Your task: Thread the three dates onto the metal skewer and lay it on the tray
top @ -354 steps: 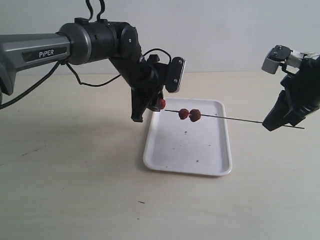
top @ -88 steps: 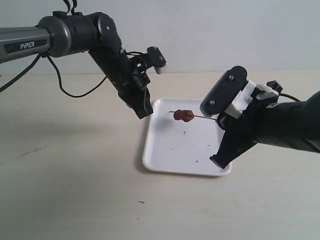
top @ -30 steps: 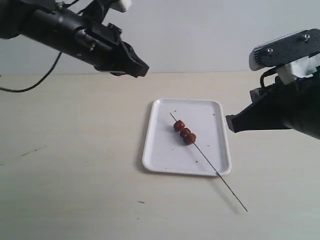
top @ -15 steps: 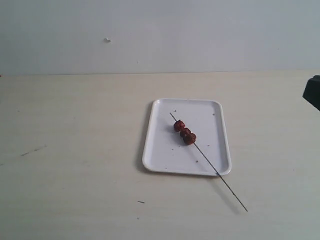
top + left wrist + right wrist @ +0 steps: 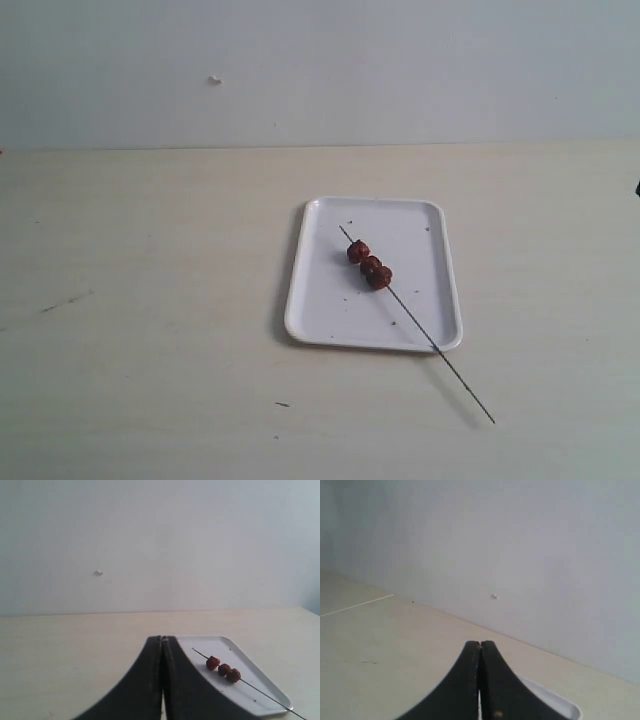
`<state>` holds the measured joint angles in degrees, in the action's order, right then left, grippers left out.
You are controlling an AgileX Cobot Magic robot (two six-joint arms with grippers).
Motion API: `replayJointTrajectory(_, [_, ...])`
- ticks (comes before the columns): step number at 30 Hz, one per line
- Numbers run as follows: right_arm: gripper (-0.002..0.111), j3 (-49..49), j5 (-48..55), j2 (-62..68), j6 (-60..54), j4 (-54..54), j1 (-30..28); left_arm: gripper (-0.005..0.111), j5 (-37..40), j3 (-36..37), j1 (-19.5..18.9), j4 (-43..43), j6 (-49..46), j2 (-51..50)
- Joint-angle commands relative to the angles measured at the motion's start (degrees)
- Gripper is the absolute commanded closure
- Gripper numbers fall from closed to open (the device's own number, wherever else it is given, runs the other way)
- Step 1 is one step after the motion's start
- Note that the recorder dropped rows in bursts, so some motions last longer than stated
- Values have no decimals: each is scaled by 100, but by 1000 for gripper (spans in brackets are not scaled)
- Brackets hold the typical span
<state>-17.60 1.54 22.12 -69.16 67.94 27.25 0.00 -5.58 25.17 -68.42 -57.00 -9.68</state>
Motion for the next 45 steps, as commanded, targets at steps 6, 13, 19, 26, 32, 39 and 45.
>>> replayJointTrajectory(6, [108,15,24,-13,27,-55,9,107,611,150,-1427,163,56,968])
replayJointTrajectory(13, [108,15,24,-13,27,-55,9,107,741,212,-1539,248,30,968])
replayJointTrajectory(19, [108,15,24,-13,27,-55,9,107,1818,509,-1539,6537,6340,968])
replayJointTrajectory(26, [108,15,22,-13,27,-44,9,107,2119,558,-1539,6842,6472,968])
replayJointTrajectory(32, [108,15,22,-13,27,-44,9,107,2119,558,-1539,6842,6472,968])
replayJointTrajectory(39, [108,15,-1,-13,-51,-129,9,107,2119,558,-1539,6842,6472,968])
replayJointTrajectory(45, [108,44,-83,-594,11,-142,-840,107,2119,558,-1539,6842,6472,968])
